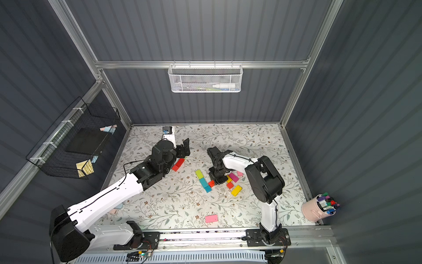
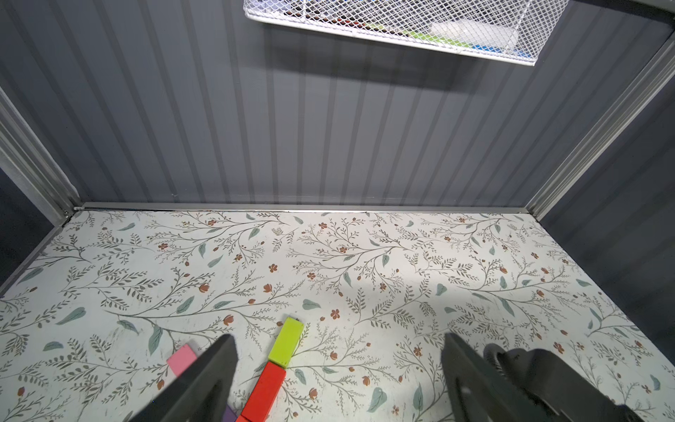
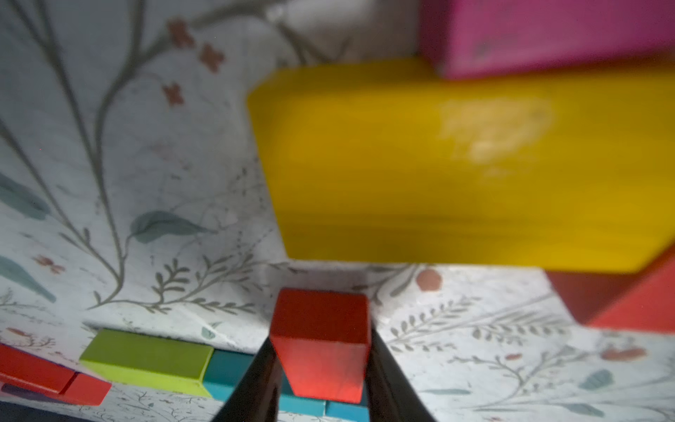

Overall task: Assemble the letter v with building blocks
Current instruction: Adjust the building block at the center of the board.

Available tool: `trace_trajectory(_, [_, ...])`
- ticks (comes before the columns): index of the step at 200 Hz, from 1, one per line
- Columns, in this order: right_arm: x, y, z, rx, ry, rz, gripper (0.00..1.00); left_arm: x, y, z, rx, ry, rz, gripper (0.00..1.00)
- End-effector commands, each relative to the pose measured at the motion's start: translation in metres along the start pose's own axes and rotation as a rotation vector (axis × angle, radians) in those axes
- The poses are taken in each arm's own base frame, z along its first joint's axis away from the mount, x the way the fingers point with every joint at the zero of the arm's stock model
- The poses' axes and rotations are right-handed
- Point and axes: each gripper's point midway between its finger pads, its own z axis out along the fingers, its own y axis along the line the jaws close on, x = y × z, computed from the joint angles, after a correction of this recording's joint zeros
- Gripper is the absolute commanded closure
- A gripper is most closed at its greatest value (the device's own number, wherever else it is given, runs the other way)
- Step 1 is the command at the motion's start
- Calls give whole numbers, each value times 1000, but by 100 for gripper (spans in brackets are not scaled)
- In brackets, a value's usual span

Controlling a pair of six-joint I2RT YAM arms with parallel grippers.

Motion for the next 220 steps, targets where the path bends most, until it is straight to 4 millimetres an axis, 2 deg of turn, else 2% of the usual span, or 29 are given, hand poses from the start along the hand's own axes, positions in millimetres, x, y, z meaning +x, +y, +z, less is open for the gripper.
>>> trace_trajectory(1, [-4, -25, 14, 75, -14, 83, 69, 5, 7, 1, -28, 9, -2, 10])
trace_trajectory(54, [-7, -37, 13, 83, -31, 80, 69, 6, 4, 2, -14, 13, -1, 10])
trace_trajectory(99, [-9, -57, 13, 113, -36, 77, 69, 8, 4, 3, -11, 17, 1, 10])
trace_trajectory(220, [-7, -46, 18, 115, -15, 32, 68, 15, 0, 9, -2, 35, 14, 10])
